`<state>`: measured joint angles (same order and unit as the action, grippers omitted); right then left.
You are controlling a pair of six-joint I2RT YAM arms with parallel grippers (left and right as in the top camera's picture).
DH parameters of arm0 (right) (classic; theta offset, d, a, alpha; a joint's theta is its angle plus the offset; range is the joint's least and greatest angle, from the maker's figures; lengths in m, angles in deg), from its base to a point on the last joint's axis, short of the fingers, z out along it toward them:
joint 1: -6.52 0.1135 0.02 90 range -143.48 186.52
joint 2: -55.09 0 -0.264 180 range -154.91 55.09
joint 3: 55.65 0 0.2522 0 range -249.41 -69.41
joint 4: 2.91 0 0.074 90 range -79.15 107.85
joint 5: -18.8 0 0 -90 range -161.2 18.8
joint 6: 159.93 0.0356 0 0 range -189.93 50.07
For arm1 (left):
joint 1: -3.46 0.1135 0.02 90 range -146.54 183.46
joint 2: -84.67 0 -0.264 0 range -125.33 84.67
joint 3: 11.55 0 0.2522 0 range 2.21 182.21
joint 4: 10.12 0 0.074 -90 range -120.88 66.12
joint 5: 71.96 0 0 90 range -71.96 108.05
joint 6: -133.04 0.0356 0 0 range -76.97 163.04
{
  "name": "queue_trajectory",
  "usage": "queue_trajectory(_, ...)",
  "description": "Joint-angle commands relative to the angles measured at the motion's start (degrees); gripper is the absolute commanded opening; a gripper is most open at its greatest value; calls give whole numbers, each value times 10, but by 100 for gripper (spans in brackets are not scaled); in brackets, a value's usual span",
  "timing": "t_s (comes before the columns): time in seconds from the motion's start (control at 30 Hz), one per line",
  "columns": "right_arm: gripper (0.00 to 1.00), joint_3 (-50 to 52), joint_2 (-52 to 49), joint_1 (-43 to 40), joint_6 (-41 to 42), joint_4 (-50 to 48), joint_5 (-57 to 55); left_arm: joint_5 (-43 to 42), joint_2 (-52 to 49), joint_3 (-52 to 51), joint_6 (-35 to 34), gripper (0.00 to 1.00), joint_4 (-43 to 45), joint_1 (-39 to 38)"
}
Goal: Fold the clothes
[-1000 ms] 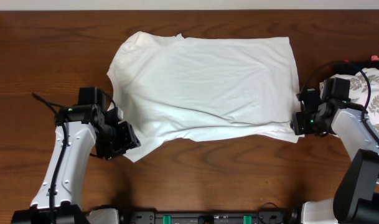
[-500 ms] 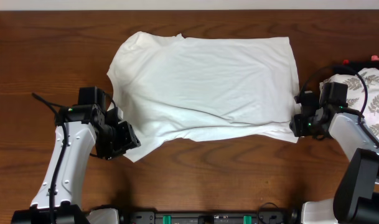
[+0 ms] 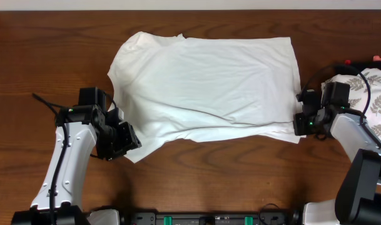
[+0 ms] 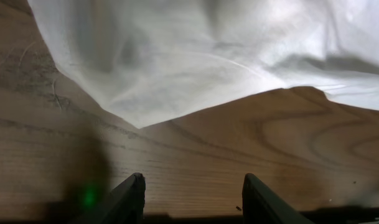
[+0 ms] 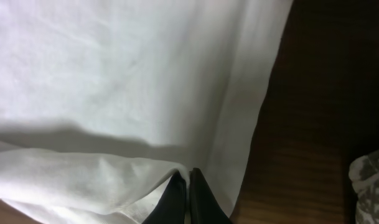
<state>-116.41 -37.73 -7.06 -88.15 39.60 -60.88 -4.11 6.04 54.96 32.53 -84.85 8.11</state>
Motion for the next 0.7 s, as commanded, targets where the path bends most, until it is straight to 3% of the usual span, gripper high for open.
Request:
queue_trajectory(0.0, 1, 3, 7, 2, 39, -3, 7, -3, 4, -2, 1, 51, -10, -1)
queue_trajectory(0.43, 1, 3, 7, 2, 40, 9, 7, 132, 4, -8, -54, 51, -8, -1)
queue_trajectory(0.67, 1, 3, 7, 2, 45, 11, 7, 158, 1, -57, -63, 52, 103, -1)
